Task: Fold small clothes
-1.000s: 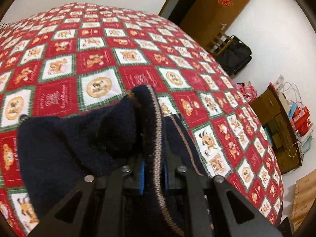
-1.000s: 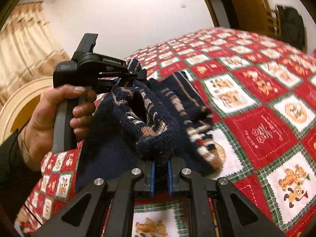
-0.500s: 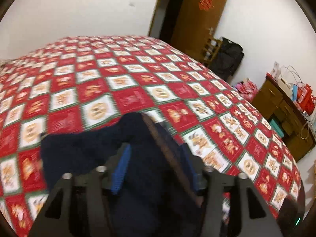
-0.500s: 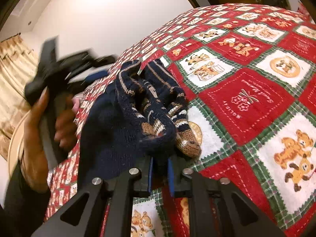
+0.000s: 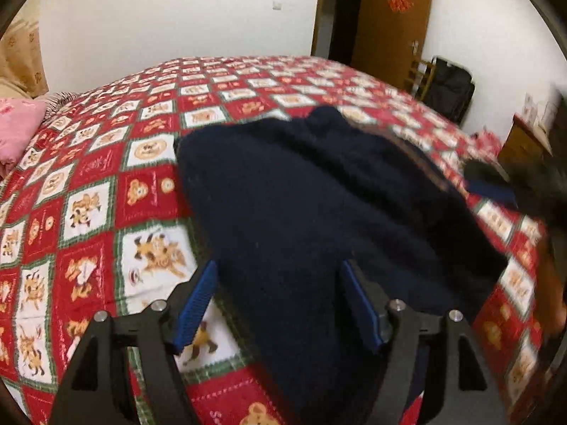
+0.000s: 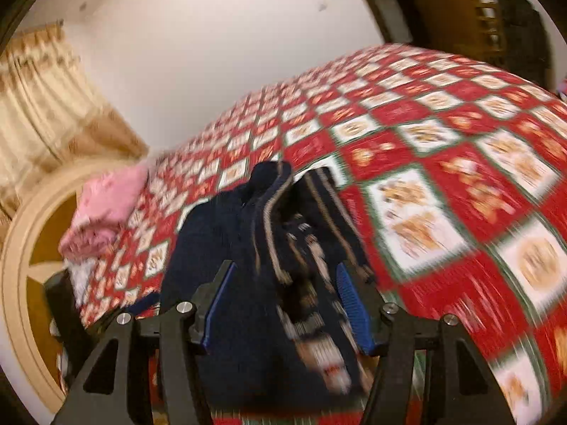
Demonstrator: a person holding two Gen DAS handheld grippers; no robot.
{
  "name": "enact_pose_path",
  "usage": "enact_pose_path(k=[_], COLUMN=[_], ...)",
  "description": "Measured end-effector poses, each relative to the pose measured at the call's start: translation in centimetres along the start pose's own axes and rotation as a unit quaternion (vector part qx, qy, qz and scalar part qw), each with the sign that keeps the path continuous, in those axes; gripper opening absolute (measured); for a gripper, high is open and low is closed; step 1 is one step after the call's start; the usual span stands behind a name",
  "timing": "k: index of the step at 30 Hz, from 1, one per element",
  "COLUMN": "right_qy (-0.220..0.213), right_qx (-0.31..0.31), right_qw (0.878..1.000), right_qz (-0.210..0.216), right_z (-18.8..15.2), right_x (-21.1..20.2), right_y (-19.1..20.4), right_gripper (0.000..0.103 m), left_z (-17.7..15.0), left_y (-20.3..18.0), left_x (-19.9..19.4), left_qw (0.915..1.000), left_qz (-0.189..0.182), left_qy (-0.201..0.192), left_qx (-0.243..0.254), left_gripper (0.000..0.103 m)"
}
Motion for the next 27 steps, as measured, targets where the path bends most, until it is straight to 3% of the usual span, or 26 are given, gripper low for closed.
enact_pose_path(k=[1,2,3,8,12,18,23,27], right_qy=[0.025,0.048,0.060,0.054,0.040,0.053,0.085,0.083], right_qx=[0.007,0.022,0.032,-0.003,0.010,0.020,0.023,-0.015], right_qw=[1.000,0.999,0.998,0.998,0.997,0.995,0.994,0.994], right_qz=[0.001,0.002,0.007,-0.038,-0.059,-0.087,-0.062,-0.070], right_z=[0.5,0.8,0.9,1.3,1.9,1.6,2.0,3.2], right_x=[1.6,3.1,4.1,4.4,3.5,4.4,5.0,3.7], right_y=[-0.1,-0.4,-0.6,-0.1,-1.6,-4.1,-4.9,-3.9], right_gripper=[0.059,0.050,0.033,0.021,0.019,0.019,0.021,0.051], left_z=[-0.3,-0.7,-1.0,-1.8,-1.9,-2.3,-2.5,-2.7], left_y=[-0.1,0.0,0.0,-0.1,-0.4,-0.8,-1.1,-1.3], left_x=[0.1,0.2,0.4,1.0,1.0,1.8,2.1,2.2], left_qw=[1.0000,1.0000,0.9999,0.9996,0.9995,0.9992,0.9988,0.9988], left_qz=[0.001,-0.002,-0.007,-0.012,-0.014,-0.014,-0.020,-0.024], left_qy=[0.002,0.004,0.008,0.022,0.024,0.032,0.039,0.037], left_qx=[0.004,0.004,0.003,0.011,0.015,0.022,0.021,0.024], left_gripper=[0.074,0.075,0.076,0.077,0.079,0.081,0.085,0.085])
Point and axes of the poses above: each gripper's, at about its wrist camera, not at the fingertips, and x roughly the way its jaws point, y to its left, z to its top, the point moved 8 cm from there along x, roughly the way its jaws point, and after that the axes turned 9 degrees about y, right-handed, at the moved point
